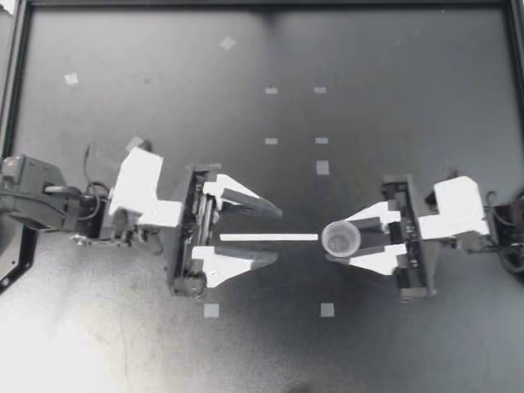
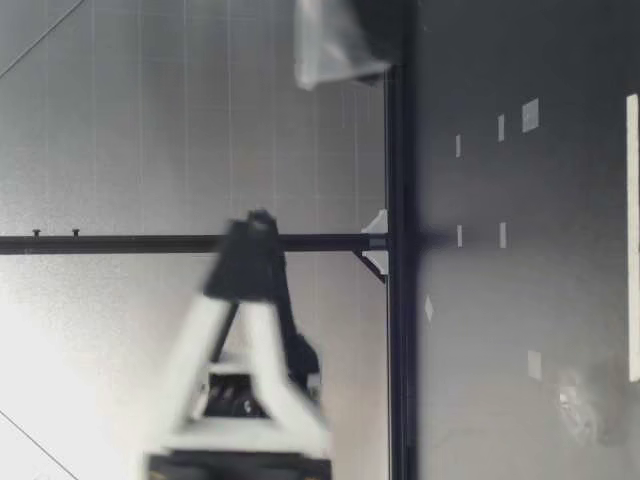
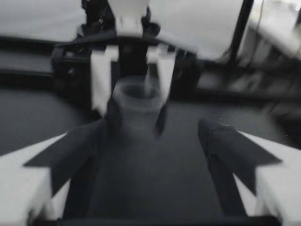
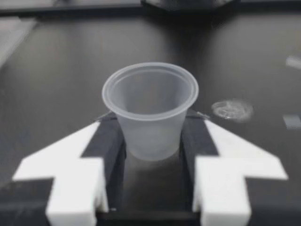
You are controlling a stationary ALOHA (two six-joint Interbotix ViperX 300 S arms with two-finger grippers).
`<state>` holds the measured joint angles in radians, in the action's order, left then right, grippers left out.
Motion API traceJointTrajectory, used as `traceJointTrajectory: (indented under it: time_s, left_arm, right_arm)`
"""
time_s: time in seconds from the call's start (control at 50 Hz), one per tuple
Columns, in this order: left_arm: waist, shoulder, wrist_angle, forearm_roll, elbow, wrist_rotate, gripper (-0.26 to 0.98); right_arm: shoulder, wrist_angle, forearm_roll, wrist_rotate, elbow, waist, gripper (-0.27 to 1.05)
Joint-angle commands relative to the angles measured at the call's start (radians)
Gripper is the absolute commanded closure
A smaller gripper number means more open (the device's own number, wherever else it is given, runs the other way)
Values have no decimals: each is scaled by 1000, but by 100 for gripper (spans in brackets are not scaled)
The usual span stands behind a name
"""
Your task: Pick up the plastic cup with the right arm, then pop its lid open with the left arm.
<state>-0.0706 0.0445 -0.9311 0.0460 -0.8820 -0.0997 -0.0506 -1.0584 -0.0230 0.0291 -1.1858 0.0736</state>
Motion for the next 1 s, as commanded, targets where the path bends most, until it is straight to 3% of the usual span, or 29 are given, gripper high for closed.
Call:
traceJointTrajectory:
  time_s: [0.0, 0.98]
  left_arm:
    - [-3, -25, -5, 2, 0, 78, 1]
    - [-5, -12, -5, 0, -14, 130, 1]
  right_arm:
    - [-58, 3, 0, -2, 2, 9, 44]
    - [-78, 69, 0, -9, 5, 9, 44]
